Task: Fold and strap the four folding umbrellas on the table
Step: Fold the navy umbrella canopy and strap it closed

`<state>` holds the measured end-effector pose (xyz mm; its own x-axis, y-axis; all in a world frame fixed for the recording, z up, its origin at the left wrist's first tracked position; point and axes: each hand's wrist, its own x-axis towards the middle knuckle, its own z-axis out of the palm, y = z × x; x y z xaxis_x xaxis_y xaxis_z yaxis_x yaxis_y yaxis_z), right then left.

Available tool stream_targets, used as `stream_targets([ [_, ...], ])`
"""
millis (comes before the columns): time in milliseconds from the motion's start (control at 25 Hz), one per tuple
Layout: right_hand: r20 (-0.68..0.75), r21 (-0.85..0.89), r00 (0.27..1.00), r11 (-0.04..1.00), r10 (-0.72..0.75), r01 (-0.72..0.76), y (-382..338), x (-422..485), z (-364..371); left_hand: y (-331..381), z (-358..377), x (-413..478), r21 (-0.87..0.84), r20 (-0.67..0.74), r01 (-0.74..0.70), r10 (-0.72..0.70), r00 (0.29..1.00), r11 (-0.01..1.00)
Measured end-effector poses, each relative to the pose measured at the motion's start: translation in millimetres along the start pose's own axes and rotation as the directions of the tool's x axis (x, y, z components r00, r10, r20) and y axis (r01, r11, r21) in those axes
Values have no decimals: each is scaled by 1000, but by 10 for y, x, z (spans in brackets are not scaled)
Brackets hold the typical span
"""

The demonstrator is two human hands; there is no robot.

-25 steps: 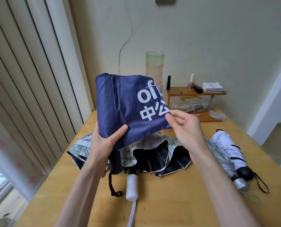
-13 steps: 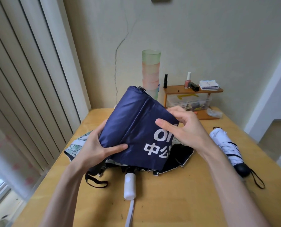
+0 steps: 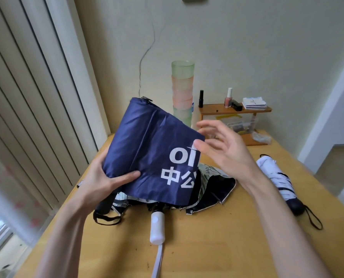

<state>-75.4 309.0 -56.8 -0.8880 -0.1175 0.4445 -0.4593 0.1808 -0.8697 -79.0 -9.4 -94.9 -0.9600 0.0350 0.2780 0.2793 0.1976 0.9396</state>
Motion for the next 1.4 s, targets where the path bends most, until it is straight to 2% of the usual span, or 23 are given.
stream_targets([
  [120,-12,47,999,998,-34,35,20,15,70,-2,27,16,51,16,-15,14,1000,999],
  [280,-1,-50,999,998,-33,33,27,26,33,5,53,16,49,26,-36,35,999,998],
  [440,-195,-75,981,997,0,-15,57,51,20,70,191,32,18,9,-44,44,999,999],
  [520,-250,78,965,995,78,-60,49,53,64,72,337,29,-50,-4,-30,30,1000,998],
  [600,-182,208,960,962,213,-174,46,42,106,82,468,15,-111,-9,-6,5,1000,994],
  [680,-156,174,955,959,253,-225,87,31,167,82,542,21,-135,-30,-6,2,1000,991],
  [840,-383,-66,922,994,56,-88,234,60,345,74,675,63,-147,-133,6,-25,991,989],
  [1000,-416,-200,905,980,-92,8,278,77,314,48,711,68,-181,-143,62,-88,986,982],
  [1080,-408,-197,907,980,-108,28,283,74,287,66,690,72,-187,-127,65,-90,988,980],
  [1280,-401,-55,916,998,-4,-20,230,101,343,61,693,54,-148,-91,31,-45,995,989],
  [1400,-455,-49,890,999,-12,-11,248,120,348,72,673,42,-175,-86,21,-37,996,984],
])
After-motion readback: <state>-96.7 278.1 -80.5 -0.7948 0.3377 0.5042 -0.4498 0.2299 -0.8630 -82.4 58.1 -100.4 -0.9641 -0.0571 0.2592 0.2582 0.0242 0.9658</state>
